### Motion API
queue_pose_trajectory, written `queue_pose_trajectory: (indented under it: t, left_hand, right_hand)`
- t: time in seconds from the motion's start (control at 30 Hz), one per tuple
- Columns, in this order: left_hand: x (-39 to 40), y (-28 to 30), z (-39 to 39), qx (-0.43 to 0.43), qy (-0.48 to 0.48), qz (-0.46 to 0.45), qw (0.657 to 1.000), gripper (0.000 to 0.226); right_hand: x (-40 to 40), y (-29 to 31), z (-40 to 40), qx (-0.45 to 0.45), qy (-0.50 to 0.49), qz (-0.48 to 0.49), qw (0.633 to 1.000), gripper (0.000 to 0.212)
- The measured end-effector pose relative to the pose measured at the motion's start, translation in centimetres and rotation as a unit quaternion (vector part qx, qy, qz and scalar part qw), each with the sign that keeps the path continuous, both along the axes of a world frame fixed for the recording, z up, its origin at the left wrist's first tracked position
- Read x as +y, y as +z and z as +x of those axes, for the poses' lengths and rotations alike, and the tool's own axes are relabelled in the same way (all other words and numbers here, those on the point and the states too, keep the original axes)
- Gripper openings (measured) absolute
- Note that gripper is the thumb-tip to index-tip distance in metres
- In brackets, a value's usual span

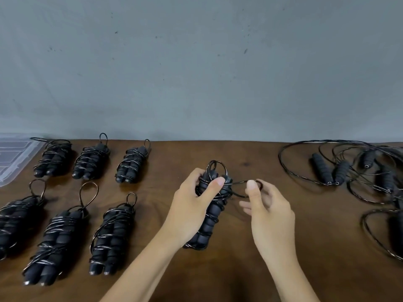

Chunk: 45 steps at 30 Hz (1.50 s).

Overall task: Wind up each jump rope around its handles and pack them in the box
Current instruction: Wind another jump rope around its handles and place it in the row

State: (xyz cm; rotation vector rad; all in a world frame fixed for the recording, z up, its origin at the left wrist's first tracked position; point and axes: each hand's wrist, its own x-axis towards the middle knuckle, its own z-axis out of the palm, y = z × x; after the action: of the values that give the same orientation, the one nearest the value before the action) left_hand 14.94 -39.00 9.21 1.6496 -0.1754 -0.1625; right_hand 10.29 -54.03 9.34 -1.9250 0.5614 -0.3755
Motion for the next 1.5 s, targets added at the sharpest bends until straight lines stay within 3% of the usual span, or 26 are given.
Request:
queue_pose_trajectory:
  t: [0.13,0.33,0.47,0.6,0.67,0.8,1.03,1.3,1.4,1.5]
  left_hand:
    - [-0.2,-0.1,-0.4,0.012,-0.006,0.013,1.0,0.021]
    - [-0.4,-0.7,-0.9,-0.009,-0.028,0.046,0.999,0.019]
    - [-0.5,-0.7,-1.0,0.003,-0.012,0.018,1.0,0.014]
    - [-0.5,-0.8,-1.4,0.008,-0.013,-0.005,1.0,0.01]
    - [-0.4,-1.0,-1.6,0.007,-0.013,-0.007,1.0,0.015]
    - [-0.2,-1.4,-1.8,-0.006,-0.009,0.004,1.0,0.028]
    - [0.2,-2.2,-2.0,-0.054,-0.023,0.091,0.994,0.043]
    - [1.7,-1.3,-1.6,-0.106,-0.085,0.2,0.97,0.057]
    - [2.3,-1.1,-1.6,-0.085,-0.08,0.2,0.973,0.072]
    - [3.1,-1.1,-1.1,-0.037,-0.057,0.182,0.981,0.068]
  right_hand:
    - [-0.1,0.1,0.9,-0.005,-0.017,0.249,0.968,0.039]
    - [-0.1,1.4,1.0,-0.081,-0.032,0.425,0.901,0.032]
    - [0.1,1.7,1.0,-0.139,-0.023,0.33,0.934,0.026]
    - [0.1,1.6,0.9,-0.169,0.022,0.139,0.975,0.029]
    - [0.0,1.1,1.0,-0.162,0.069,-0.001,0.984,0.031]
    - [-0.1,0.7,1.5,-0.156,0.149,-0.236,0.947,0.029]
    - [0.2,0.7,2.6,-0.108,0.218,-0.457,0.855,0.026]
    - [1.3,2.3,2.1,-0.082,0.244,-0.438,0.861,0.023]
    - [1.3,2.8,2.1,-0.056,0.227,-0.316,0.92,0.027]
    - [1.2,2.9,2.0,-0.055,0.217,-0.147,0.963,0.028]
